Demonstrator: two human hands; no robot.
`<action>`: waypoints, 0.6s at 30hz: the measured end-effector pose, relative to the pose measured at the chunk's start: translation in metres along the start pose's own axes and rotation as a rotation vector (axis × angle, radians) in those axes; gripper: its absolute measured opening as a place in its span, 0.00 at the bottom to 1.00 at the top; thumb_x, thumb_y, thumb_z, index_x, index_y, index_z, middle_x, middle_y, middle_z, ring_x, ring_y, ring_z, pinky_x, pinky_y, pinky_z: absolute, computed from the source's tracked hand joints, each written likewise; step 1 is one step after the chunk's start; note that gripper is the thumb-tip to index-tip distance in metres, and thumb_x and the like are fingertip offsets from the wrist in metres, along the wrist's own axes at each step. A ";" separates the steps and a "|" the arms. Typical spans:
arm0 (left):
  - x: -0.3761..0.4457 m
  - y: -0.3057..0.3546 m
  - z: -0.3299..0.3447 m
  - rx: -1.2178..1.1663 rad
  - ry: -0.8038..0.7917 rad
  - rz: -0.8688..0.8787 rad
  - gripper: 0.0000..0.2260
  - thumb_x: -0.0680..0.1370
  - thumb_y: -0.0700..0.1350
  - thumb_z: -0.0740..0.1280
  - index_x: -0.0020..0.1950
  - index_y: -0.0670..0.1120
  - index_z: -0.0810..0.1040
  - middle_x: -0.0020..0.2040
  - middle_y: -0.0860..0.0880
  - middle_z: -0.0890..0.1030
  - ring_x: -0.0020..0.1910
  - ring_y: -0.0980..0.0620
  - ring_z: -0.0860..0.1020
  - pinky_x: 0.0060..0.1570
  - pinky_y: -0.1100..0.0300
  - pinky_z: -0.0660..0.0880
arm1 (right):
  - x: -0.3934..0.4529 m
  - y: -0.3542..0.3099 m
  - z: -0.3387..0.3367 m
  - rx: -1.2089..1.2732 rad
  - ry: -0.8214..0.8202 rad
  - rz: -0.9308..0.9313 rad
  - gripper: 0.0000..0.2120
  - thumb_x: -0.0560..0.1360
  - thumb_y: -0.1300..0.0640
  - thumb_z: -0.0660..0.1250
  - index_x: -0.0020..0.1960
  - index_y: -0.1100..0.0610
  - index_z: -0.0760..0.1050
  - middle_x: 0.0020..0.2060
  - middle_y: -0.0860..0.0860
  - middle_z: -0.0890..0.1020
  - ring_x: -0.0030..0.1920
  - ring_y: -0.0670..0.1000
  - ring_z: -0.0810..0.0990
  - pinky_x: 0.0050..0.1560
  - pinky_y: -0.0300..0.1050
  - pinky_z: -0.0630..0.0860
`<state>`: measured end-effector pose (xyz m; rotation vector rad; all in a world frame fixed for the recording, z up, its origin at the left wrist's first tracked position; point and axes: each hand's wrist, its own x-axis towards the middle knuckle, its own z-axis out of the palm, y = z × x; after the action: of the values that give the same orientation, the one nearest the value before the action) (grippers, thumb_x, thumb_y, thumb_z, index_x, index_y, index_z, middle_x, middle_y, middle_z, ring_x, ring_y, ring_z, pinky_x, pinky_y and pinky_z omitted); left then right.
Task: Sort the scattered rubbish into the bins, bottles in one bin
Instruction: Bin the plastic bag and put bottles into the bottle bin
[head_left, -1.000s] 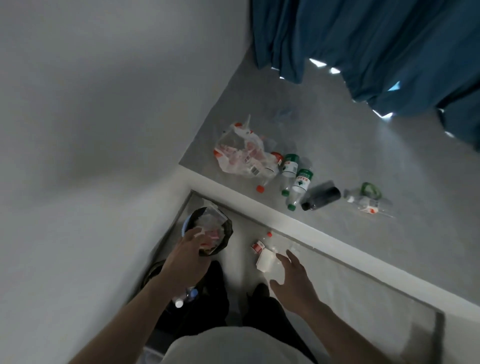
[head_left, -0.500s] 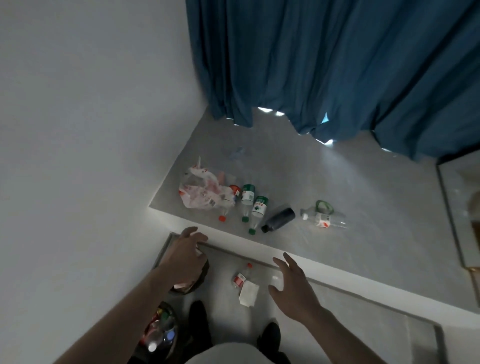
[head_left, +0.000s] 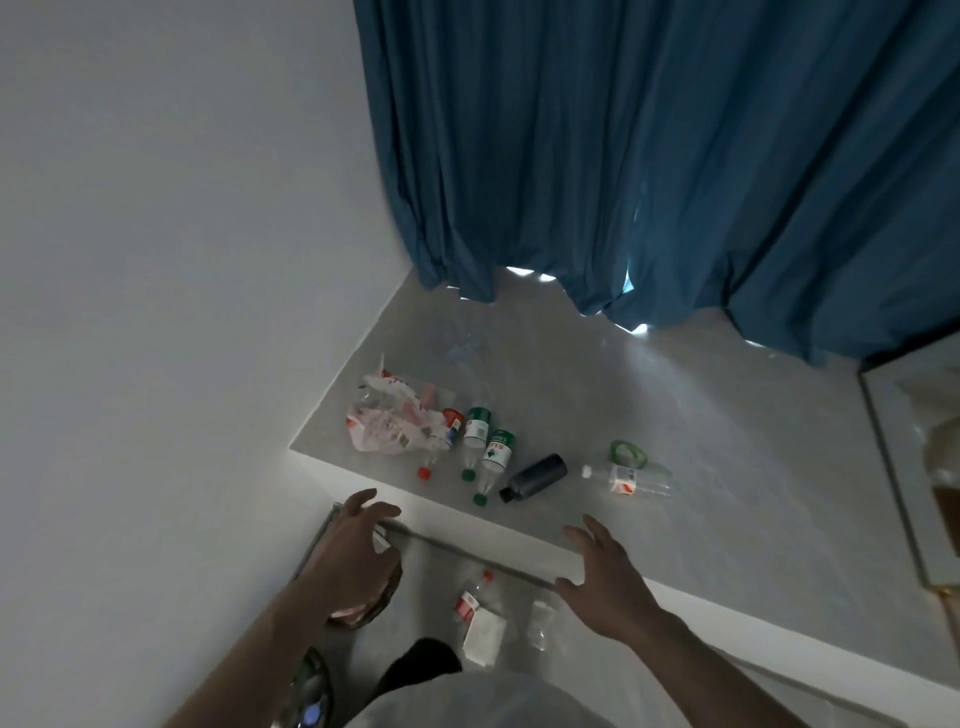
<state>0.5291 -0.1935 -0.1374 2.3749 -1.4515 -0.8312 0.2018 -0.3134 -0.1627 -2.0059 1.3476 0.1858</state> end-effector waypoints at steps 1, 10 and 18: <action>0.003 -0.002 -0.004 0.013 0.012 -0.005 0.22 0.73 0.47 0.70 0.66 0.59 0.75 0.75 0.48 0.67 0.77 0.51 0.63 0.72 0.55 0.66 | 0.002 0.000 0.000 -0.002 -0.007 0.000 0.35 0.78 0.46 0.67 0.80 0.48 0.56 0.81 0.48 0.48 0.79 0.55 0.56 0.74 0.50 0.65; 0.069 -0.031 -0.023 0.015 -0.074 -0.086 0.22 0.74 0.47 0.70 0.68 0.55 0.75 0.77 0.49 0.62 0.75 0.49 0.67 0.72 0.54 0.66 | 0.051 -0.027 -0.005 0.006 -0.027 0.071 0.33 0.78 0.46 0.66 0.80 0.47 0.57 0.81 0.46 0.48 0.79 0.53 0.55 0.74 0.49 0.64; 0.202 -0.069 -0.036 0.006 -0.280 -0.157 0.22 0.74 0.46 0.70 0.68 0.52 0.75 0.78 0.50 0.58 0.60 0.47 0.78 0.58 0.59 0.75 | 0.111 -0.076 -0.005 0.010 -0.019 0.171 0.32 0.78 0.45 0.67 0.79 0.46 0.59 0.81 0.47 0.50 0.79 0.54 0.57 0.72 0.50 0.66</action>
<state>0.6710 -0.3394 -0.2105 2.4805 -1.3736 -1.2428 0.3152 -0.3842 -0.1767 -1.8759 1.5048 0.2745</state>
